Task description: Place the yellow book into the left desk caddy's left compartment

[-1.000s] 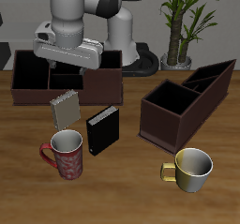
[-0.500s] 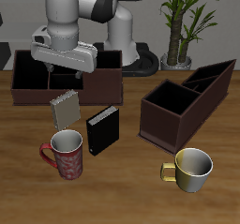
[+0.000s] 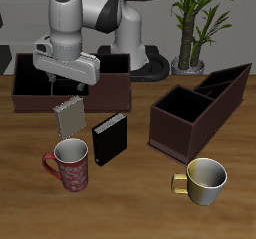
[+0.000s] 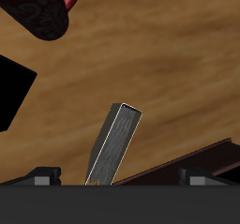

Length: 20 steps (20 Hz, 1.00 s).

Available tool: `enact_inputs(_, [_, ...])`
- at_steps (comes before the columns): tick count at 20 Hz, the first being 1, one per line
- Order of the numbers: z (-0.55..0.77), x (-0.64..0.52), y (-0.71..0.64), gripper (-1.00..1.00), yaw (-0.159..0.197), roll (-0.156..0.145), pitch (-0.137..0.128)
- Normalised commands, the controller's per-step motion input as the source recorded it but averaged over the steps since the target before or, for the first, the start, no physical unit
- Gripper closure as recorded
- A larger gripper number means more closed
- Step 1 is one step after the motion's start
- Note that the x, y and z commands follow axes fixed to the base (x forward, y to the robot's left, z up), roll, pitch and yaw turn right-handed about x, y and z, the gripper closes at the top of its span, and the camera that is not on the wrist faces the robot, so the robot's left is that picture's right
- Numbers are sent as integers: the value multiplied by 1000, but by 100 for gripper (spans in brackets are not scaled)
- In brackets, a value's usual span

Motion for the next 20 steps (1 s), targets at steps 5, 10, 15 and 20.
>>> enact_inputs(5, [-162,42,30,-100,-25,-8,-8])
enact_inputs(10, [-255,8,-69,-100,-66,-15,2])
enact_inputs(15, [-266,-4,-86,-100,-26,-16,17])
enact_inputs(20, [-259,-19,-33,-100,-33,2,5])
